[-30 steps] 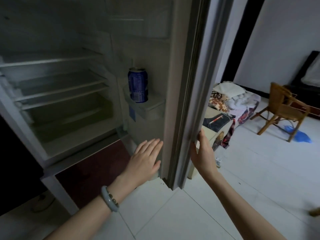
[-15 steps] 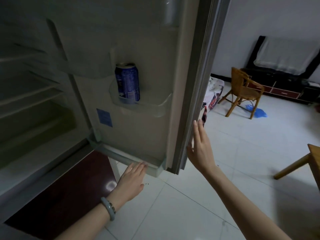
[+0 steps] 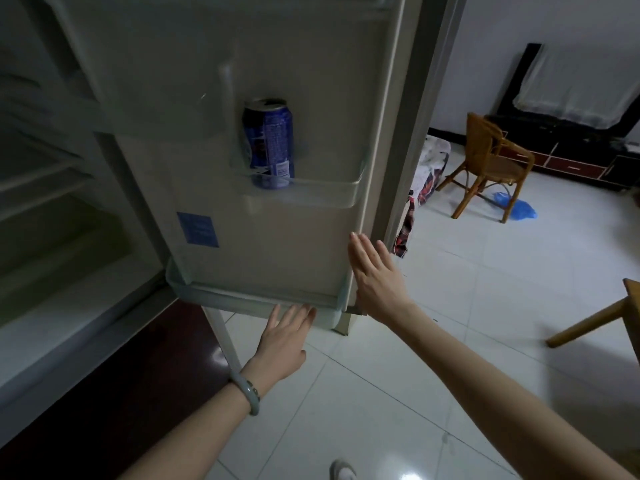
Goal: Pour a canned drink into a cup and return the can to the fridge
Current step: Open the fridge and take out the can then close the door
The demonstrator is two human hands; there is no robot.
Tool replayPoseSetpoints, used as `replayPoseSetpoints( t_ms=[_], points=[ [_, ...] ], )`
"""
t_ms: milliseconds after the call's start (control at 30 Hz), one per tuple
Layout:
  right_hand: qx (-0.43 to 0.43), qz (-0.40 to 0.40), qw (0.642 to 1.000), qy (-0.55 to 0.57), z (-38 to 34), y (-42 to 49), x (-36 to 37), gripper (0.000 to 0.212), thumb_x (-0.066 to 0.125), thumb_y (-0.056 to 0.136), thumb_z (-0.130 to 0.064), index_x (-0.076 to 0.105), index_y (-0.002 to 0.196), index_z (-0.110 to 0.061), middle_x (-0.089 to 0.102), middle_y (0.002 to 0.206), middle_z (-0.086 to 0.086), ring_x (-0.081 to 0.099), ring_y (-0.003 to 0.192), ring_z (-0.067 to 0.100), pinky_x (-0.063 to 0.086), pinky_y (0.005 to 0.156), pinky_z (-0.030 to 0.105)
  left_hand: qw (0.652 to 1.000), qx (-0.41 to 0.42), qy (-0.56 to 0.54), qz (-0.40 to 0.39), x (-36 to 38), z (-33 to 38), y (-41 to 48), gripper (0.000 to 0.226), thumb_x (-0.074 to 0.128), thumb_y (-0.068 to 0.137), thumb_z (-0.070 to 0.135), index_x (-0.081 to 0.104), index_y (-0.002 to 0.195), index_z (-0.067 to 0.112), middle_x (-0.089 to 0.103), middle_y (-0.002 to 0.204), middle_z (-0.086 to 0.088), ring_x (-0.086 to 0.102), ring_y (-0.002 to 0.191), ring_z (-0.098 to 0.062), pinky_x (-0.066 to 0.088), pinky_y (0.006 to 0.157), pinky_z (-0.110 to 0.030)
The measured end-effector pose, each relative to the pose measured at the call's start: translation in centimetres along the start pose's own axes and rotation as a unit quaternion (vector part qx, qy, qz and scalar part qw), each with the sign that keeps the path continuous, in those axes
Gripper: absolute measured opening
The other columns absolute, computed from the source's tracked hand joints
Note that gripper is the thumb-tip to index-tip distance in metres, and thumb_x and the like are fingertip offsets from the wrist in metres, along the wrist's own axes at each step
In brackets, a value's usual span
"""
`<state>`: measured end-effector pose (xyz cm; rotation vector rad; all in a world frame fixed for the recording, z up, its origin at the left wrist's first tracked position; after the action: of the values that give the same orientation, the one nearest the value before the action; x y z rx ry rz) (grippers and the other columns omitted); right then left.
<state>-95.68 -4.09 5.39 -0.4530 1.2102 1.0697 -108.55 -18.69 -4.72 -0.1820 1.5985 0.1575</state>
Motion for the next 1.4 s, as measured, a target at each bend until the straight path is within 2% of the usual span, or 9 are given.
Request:
replayPoseSetpoints(
  t_ms=[100, 267, 433, 567, 733, 867, 1233, 1400],
  points=[
    [-0.018, 0.001, 1.000, -0.003, 2.0, 2.0, 0.9, 0.078, 0.045, 0.081, -0.010, 0.004, 0.146, -0.002, -0.006, 0.157, 0.013, -0.020, 0.138, 0.026, -0.014, 0.112, 0.045, 1.000, -0.003, 0.000, 0.007, 0.0, 0.4, 2.5, 0.077, 0.050, 0.087, 0.028, 0.007, 0.150, 0.015, 0.012, 0.158, -0.003, 0.008, 0.145, -0.019, -0.011, 0.114, -0.045],
    [-0.046, -0.004, 0.999, -0.018, 5.5, 5.7, 2.4, 0.078, 0.048, 0.082, -0.011, 0.008, 0.148, -0.004, -0.005, 0.158, 0.013, -0.010, 0.144, 0.030, -0.015, 0.111, 0.047, 0.999, -0.015, -0.010, 0.033, -0.5, 0.5, 7.0, 0.068, 0.047, 0.088, 0.023, 0.017, 0.149, 0.015, 0.024, 0.154, -0.002, 0.017, 0.143, -0.017, -0.013, 0.113, -0.042],
    [-0.053, -0.009, 0.998, -0.020, 7.7, 9.4, 4.0, 0.079, 0.044, 0.084, -0.011, -0.002, 0.147, -0.004, -0.011, 0.157, 0.014, -0.022, 0.138, 0.027, -0.020, 0.108, 0.047, 0.998, -0.040, -0.033, 0.043, -0.7, 0.8, 11.1, 0.066, 0.047, 0.088, 0.024, 0.020, 0.148, 0.015, 0.026, 0.153, -0.001, 0.019, 0.141, -0.015, -0.008, 0.115, -0.042],
    [-0.063, 0.002, 0.998, 0.004, 8.9, 12.3, 5.2, 0.073, 0.039, 0.086, -0.009, 0.000, 0.147, -0.003, -0.012, 0.157, 0.012, -0.021, 0.140, 0.027, -0.026, 0.105, 0.045, 0.997, -0.061, -0.041, 0.039, -0.7, 0.6, 13.9, 0.069, 0.050, 0.088, 0.025, 0.020, 0.148, 0.015, 0.026, 0.153, -0.002, 0.019, 0.141, -0.017, -0.003, 0.116, -0.044],
    [-0.078, 0.011, 0.997, 0.023, 10.0, 15.5, 6.8, 0.074, 0.040, 0.083, -0.010, 0.004, 0.148, -0.003, -0.009, 0.158, 0.013, -0.010, 0.144, 0.029, -0.018, 0.111, 0.045, 0.994, -0.088, -0.047, 0.035, -0.7, 0.5, 16.8, 0.073, 0.053, 0.086, 0.026, 0.018, 0.148, 0.013, 0.024, 0.153, -0.004, 0.017, 0.141, -0.019, -0.002, 0.116, -0.042],
    [-0.094, 0.019, 0.995, 0.031, 10.9, 17.5, 7.8, 0.076, 0.041, 0.081, -0.009, 0.004, 0.147, -0.003, -0.008, 0.158, 0.012, -0.018, 0.140, 0.025, -0.016, 0.110, 0.045, 0.993, -0.107, -0.042, 0.027, -0.7, 0.4, 18.4, 0.074, 0.053, 0.087, 0.028, 0.015, 0.149, 0.012, 0.021, 0.154, -0.004, 0.014, 0.142, -0.020, -0.003, 0.116, -0.042],
    [-0.119, 0.000, 0.991, 0.056, 12.0, 19.8, 9.3, 0.076, 0.041, 0.085, -0.012, -0.005, 0.145, -0.006, -0.010, 0.157, 0.012, -0.022, 0.138, 0.025, -0.015, 0.110, 0.044, 0.988, -0.143, -0.054, -0.014, -1.0, 0.3, 20.0, 0.077, 0.052, 0.088, 0.023, 0.007, 0.150, 0.013, 0.012, 0.158, -0.002, 0.007, 0.145, -0.020, -0.001, 0.117, -0.047],
    [-0.129, 0.000, 0.987, 0.098, 12.0, 19.5, 8.3, 0.075, 0.040, 0.086, -0.011, -0.002, 0.147, -0.008, -0.015, 0.155, 0.011, -0.020, 0.140, 0.023, -0.012, 0.113, 0.039, 0.990, -0.127, -0.057, -0.017, -1.7, -0.6, 19.8, 0.074, 0.053, 0.088, 0.023, 0.013, 0.149, 0.011, 0.015, 0.157, -0.004, 0.010, 0.144, -0.020, 0.002, 0.118, -0.040]
  ],
)
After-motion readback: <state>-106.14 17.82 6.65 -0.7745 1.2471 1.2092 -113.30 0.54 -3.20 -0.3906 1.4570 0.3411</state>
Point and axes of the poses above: each hand's wrist, its own y-axis towards the middle knuckle, its own x-axis out of the palm, z = x × y, the point moved 2 cm from there along y, towards the middle knuckle
